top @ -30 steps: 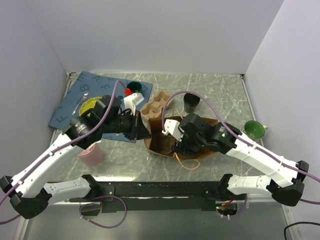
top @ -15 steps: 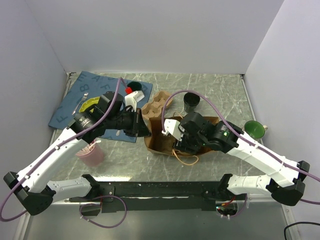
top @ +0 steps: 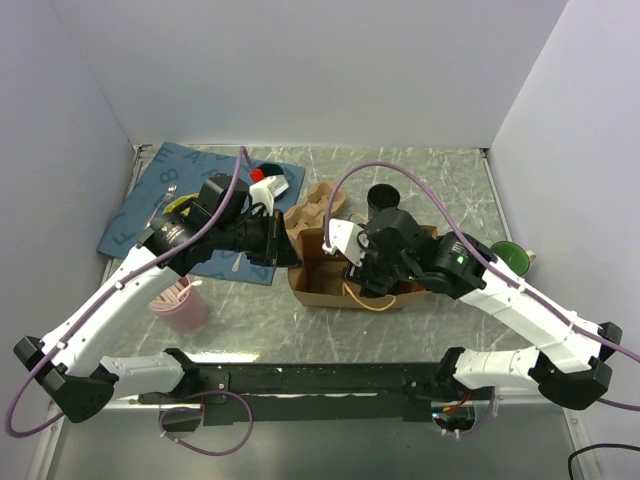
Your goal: Pack the takeout coffee
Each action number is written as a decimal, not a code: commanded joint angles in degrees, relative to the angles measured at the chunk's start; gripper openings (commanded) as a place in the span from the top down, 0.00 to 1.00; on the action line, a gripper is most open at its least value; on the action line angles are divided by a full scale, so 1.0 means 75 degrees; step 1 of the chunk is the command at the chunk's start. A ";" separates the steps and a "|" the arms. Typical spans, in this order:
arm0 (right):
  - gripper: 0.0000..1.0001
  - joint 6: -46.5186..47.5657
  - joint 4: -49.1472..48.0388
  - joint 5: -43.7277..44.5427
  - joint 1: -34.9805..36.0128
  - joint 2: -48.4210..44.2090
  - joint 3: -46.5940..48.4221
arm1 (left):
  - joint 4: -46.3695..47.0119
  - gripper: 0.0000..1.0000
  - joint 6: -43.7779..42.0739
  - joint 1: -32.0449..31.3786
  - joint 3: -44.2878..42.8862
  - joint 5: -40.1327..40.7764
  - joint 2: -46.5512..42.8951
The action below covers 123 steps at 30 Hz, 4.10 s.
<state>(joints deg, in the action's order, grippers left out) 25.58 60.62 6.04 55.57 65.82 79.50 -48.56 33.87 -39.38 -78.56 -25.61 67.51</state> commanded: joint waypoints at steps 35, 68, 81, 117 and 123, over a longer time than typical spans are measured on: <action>0.45 0.0175 -0.1426 0.0565 -0.1210 0.0423 0.2020 | 0.0087 0.45 0.0207 0.0445 -0.1665 0.1457 0.0152; 0.00 -0.5696 -0.0863 -0.2398 -0.1199 -0.1766 0.2115 | -0.4014 0.09 0.3077 0.0832 -0.1189 0.8525 -0.1442; 0.00 -0.4549 -0.0759 -0.2903 -0.1210 -0.2940 0.1048 | -0.3991 0.35 0.4835 0.0856 0.1744 0.6895 -0.2438; 0.00 -0.4384 -0.0958 -0.2856 -0.1199 -0.2905 0.1001 | -0.3709 0.71 0.3570 0.0856 0.1862 0.8488 -0.1243; 0.00 -0.4384 -0.0946 -0.2880 -0.1210 -0.2811 0.1071 | -0.3780 0.84 0.3477 0.0856 0.1733 0.8676 -0.1301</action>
<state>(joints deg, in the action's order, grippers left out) -7.62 56.14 -15.75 46.37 43.79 86.91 -76.01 60.82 -33.17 -63.22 36.32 58.37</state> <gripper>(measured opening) 0.998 0.196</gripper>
